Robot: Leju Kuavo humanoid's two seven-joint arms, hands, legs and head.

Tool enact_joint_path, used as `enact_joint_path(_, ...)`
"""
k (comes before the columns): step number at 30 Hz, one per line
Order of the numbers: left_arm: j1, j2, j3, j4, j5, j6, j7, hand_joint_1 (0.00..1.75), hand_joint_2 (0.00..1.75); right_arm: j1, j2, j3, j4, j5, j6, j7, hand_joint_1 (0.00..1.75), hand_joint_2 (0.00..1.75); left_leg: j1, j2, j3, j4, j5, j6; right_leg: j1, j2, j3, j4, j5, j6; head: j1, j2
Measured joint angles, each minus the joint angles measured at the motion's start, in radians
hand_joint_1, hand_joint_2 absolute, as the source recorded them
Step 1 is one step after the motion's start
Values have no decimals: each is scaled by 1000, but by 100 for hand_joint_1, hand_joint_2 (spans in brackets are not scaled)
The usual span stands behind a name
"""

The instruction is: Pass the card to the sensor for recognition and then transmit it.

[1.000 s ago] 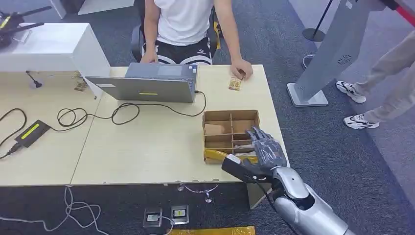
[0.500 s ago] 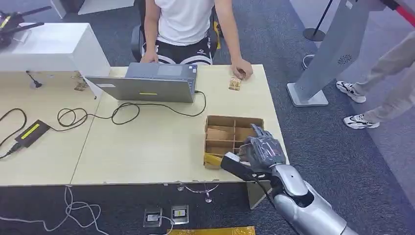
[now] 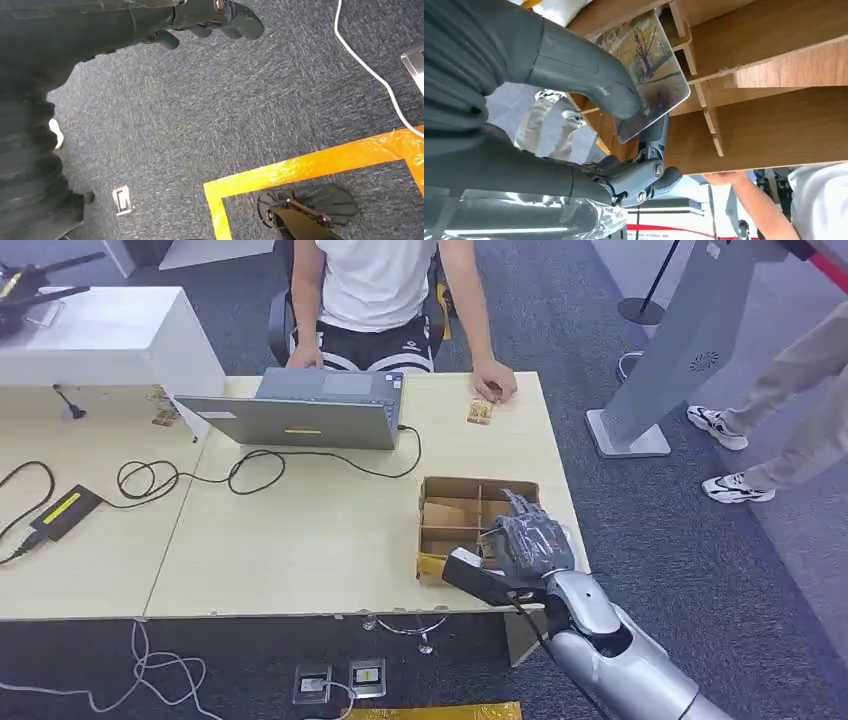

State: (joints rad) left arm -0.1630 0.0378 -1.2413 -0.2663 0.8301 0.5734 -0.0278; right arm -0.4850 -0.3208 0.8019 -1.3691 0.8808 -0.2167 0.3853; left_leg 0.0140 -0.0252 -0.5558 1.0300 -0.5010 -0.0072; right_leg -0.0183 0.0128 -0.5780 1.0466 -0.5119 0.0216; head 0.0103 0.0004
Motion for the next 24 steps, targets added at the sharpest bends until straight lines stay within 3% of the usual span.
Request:
enact_joint_path(10,0,0,0,0,-4,3,0,0,175,-12,0,0,5,-2,-45,5,175,175,0,0,0,0,0,0,0,0,0,0,0,0,0,0)
enact_joint_path(16,0,-2,0,0,-8,4,0,0,175,-74,-4,-3,-26,19,-75,30,175,175,0,1,1,0,0,0,0,1,0,0,0,0,0,0)
enact_joint_path(24,-6,-4,0,0,-46,-11,11,0,175,-138,-52,-52,-136,84,-76,82,175,175,0,0,1,0,0,0,0,1,0,0,0,0,0,0)
